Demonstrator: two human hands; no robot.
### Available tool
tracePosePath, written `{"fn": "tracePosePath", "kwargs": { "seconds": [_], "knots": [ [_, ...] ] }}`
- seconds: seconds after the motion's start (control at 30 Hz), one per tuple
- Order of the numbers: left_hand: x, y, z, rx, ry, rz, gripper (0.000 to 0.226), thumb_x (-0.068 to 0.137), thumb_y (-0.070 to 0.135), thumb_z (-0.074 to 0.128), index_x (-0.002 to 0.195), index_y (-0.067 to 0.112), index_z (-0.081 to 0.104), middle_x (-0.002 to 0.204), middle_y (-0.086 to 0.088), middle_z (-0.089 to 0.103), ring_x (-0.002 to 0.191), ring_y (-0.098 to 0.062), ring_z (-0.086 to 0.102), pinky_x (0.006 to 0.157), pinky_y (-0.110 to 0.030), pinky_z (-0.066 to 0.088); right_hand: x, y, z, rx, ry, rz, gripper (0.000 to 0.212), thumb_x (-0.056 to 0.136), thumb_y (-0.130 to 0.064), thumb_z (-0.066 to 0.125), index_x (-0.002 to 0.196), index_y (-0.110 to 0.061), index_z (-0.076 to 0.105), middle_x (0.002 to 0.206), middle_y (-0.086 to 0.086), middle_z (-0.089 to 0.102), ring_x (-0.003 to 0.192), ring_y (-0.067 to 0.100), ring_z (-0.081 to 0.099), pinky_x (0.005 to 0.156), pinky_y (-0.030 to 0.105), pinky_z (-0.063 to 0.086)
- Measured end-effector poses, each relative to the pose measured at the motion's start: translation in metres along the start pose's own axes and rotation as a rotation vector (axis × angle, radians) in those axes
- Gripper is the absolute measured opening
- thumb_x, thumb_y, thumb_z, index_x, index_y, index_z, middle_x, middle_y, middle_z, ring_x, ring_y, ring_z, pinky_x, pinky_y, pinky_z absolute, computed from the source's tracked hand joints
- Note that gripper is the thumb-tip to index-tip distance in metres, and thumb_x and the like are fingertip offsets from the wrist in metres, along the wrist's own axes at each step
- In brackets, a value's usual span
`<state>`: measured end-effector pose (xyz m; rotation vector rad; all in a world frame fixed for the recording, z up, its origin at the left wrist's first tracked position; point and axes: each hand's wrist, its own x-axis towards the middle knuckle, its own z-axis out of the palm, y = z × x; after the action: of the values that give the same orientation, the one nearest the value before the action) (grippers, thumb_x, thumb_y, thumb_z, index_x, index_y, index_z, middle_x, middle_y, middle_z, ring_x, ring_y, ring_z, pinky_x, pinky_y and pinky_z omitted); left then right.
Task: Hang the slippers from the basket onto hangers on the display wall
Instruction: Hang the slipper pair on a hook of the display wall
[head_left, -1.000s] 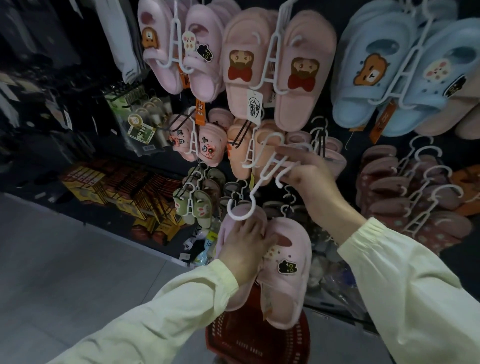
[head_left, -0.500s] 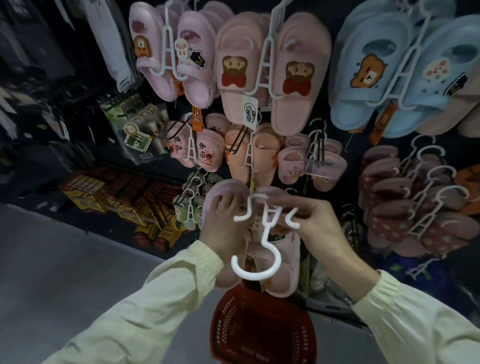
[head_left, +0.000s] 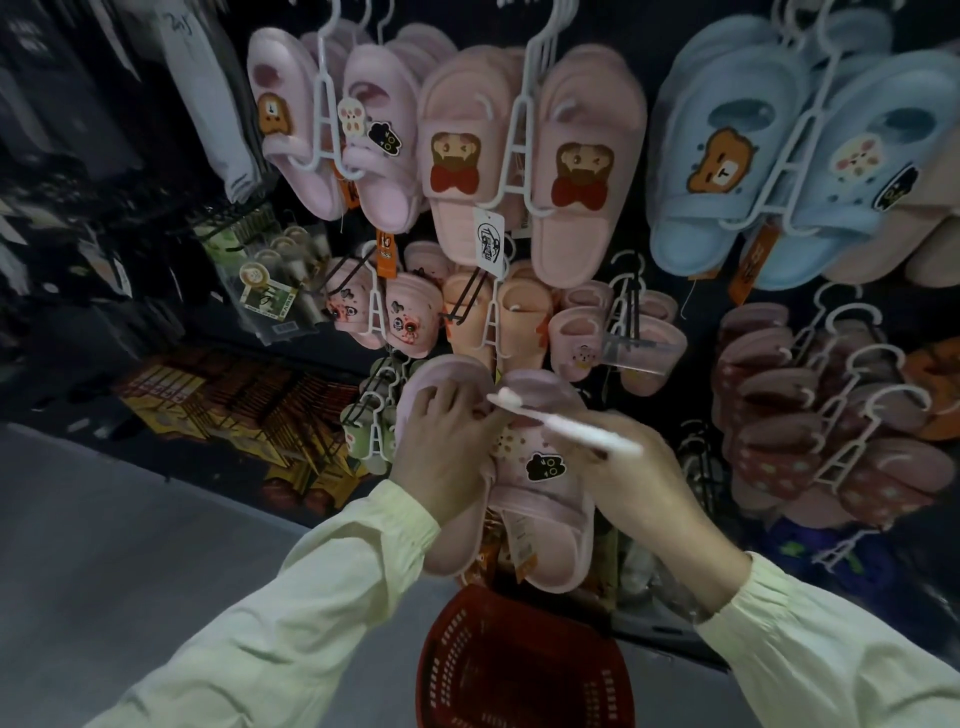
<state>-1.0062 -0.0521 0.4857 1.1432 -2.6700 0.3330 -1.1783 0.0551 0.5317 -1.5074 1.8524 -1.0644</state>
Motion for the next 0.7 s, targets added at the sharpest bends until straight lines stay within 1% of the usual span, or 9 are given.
{"fn": "tracePosePath", "kwargs": {
  "seconds": [0.1,0.13,0.2,0.27,0.37,0.47,0.53,0.6,0.7],
  "knots": [
    [0.002,0.002,-0.004,0.001,-0.043,-0.003,0.074,0.052,0.02,0.072,0.125,0.025,0.059,0.106,-0.01,0.057,0.101,-0.036,0.05,0.082,-0.045,0.043,0.005,0.0,-0.002,-0.003,0.035,-0.027,0.011,0.094,-0.045,0.063,0.092,-0.053,0.069,0.088,-0.022,0.062,0.081,-0.003,0.058,0.065,0.012,0.042],
    [0.002,0.002,-0.003,-0.002,-0.035,0.003,0.074,0.051,0.019,0.072,0.124,0.025,0.059,0.105,-0.01,0.057,0.101,-0.036,0.05,0.081,-0.045,0.044,0.007,0.001,-0.002,0.017,0.047,-0.017,0.012,0.091,-0.051,0.061,0.09,-0.047,0.073,0.095,-0.018,0.06,0.084,-0.002,0.057,0.068,0.012,0.041],
    [0.003,0.003,-0.004,-0.009,-0.025,0.008,0.069,0.05,0.018,0.074,0.118,0.023,0.061,0.105,-0.012,0.058,0.1,-0.037,0.05,0.081,-0.046,0.045,0.009,0.002,-0.003,0.01,0.093,-0.049,0.047,0.084,-0.063,0.055,0.089,-0.022,0.077,0.11,-0.005,0.059,0.095,0.003,0.058,0.081,0.024,0.048],
    [0.005,0.002,-0.004,-0.006,-0.004,0.01,0.063,0.047,0.017,0.078,0.108,0.02,0.065,0.105,-0.013,0.059,0.1,-0.037,0.051,0.081,-0.047,0.047,0.008,0.0,-0.005,0.071,0.128,-0.111,0.054,0.085,-0.063,0.054,0.085,-0.013,0.076,0.11,-0.001,0.062,0.099,0.006,0.061,0.085,0.031,0.051],
    [0.007,0.0,-0.004,-0.01,0.009,0.005,0.069,0.047,0.018,0.081,0.113,0.025,0.061,0.108,-0.012,0.059,0.102,-0.038,0.05,0.083,-0.048,0.046,-0.003,-0.014,-0.008,0.258,0.098,-0.138,0.03,0.089,-0.048,0.055,0.07,-0.033,0.073,0.097,-0.01,0.063,0.091,0.004,0.064,0.077,0.018,0.05],
    [0.01,-0.003,-0.004,-0.016,0.033,-0.005,0.071,0.057,0.024,0.081,0.122,0.03,0.053,0.112,-0.012,0.057,0.106,-0.038,0.049,0.086,-0.049,0.044,-0.01,-0.018,-0.006,0.264,0.029,-0.134,0.038,0.092,-0.043,0.05,0.059,-0.03,0.063,0.083,-0.004,0.062,0.074,0.01,0.063,0.066,0.026,0.049],
    [0.011,-0.003,-0.006,-0.009,0.049,0.0,0.06,0.059,0.024,0.081,0.115,0.027,0.06,0.115,-0.012,0.057,0.107,-0.039,0.049,0.089,-0.049,0.043,-0.012,-0.019,-0.002,0.226,-0.006,-0.141,0.044,0.099,-0.035,0.051,0.055,-0.033,0.056,0.073,-0.011,0.058,0.066,0.009,0.059,0.061,0.023,0.045],
    [0.01,-0.004,-0.01,-0.013,0.07,0.01,0.05,0.062,0.024,0.08,0.109,0.026,0.065,0.115,-0.011,0.058,0.106,-0.039,0.052,0.089,-0.05,0.043,-0.011,-0.017,0.002,0.115,-0.01,-0.158,0.054,0.102,-0.032,0.05,0.048,-0.034,0.048,0.071,-0.017,0.053,0.065,0.007,0.056,0.059,0.018,0.039],
    [0.009,-0.005,-0.011,-0.089,0.091,0.011,0.057,0.066,0.029,0.079,0.118,0.029,0.056,0.112,-0.013,0.059,0.102,-0.04,0.057,0.09,-0.053,0.045,-0.011,-0.017,0.006,-0.039,0.002,-0.227,0.051,0.101,-0.043,0.043,0.051,-0.045,0.049,0.078,-0.026,0.054,0.074,0.002,0.057,0.062,0.014,0.037]
  ]
}}
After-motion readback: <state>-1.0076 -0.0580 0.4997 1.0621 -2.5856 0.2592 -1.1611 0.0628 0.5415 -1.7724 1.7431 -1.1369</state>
